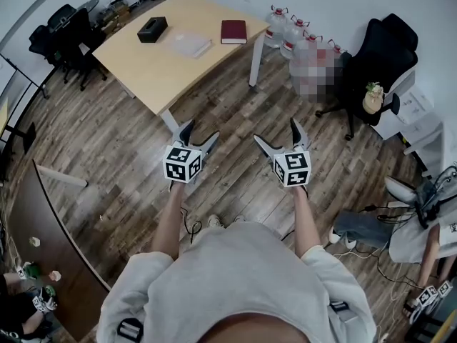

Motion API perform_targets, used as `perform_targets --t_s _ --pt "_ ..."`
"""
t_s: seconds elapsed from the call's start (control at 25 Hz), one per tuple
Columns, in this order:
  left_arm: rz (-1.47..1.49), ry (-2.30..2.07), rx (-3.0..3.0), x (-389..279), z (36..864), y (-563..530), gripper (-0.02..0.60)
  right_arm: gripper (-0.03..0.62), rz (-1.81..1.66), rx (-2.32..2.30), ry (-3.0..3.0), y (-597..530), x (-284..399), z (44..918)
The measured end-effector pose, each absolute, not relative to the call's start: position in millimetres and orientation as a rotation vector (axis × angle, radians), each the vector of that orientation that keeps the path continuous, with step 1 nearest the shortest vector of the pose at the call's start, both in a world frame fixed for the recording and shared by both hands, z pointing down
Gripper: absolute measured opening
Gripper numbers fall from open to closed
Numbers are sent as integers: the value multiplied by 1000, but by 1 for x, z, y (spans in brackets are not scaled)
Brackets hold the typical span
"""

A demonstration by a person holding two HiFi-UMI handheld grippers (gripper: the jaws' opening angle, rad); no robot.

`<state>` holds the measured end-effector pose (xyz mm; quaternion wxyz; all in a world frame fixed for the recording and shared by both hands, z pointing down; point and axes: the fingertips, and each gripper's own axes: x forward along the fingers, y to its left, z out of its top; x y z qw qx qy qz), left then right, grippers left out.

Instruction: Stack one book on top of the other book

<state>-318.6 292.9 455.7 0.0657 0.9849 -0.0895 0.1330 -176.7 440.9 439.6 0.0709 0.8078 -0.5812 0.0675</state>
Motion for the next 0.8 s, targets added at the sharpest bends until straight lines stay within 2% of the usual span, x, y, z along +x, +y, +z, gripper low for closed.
perform_targets --t_s 0.8 --pt "392 -314 2979 -281 466 288 370 517 212 2403 -1807 433 -145 457"
